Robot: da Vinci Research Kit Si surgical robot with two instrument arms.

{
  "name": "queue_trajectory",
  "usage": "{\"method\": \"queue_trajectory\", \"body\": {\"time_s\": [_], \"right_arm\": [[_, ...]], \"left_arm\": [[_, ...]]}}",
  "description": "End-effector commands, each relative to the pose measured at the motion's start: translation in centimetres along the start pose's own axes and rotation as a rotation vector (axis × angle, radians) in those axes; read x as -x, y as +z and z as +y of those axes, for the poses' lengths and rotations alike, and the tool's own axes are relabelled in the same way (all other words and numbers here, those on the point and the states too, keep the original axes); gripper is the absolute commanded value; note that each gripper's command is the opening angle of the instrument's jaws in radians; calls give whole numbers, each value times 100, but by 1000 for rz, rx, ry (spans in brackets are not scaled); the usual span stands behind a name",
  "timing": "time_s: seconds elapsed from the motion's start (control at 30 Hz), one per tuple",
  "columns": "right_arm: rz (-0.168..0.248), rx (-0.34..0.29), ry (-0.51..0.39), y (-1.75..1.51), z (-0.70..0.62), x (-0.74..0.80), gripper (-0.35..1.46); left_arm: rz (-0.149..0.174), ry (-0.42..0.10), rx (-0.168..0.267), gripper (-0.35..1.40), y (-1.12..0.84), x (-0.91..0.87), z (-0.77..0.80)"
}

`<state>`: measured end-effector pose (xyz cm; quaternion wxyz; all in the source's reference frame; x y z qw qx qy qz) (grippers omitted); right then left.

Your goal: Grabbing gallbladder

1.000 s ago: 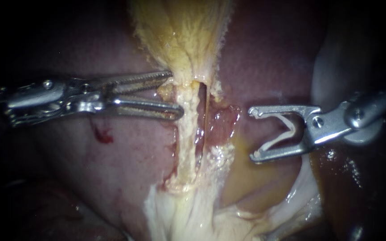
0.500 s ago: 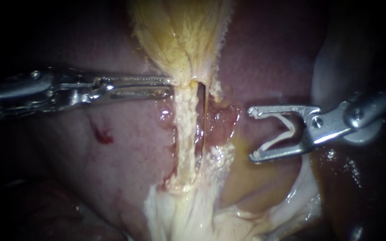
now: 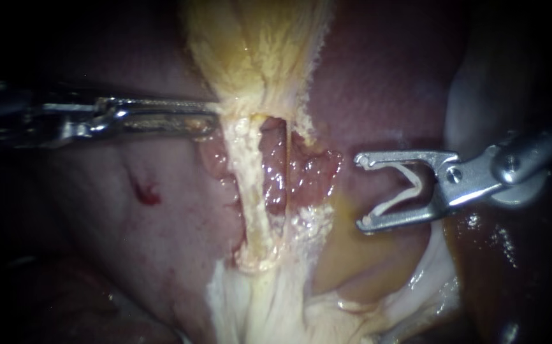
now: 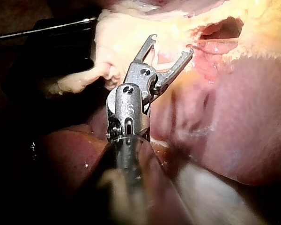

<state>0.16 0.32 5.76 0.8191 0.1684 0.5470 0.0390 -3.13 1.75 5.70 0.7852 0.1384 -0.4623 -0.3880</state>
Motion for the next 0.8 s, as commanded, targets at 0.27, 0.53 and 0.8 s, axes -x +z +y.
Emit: {"method": "queue_trajectory", "body": {"time_s": [0.27,0.53,0.8], "right_arm": [[0,0,0,0,0,0,50],[0,0,0,0,0,0,50],[0,0,0,0,1,0,50]], "left_arm": [[-31,-18,0,-35,-24,21,-10],[-34,-25,0,-35,-25,22,-9],[-34,-25,0,-35,-24,22,-8]]}}
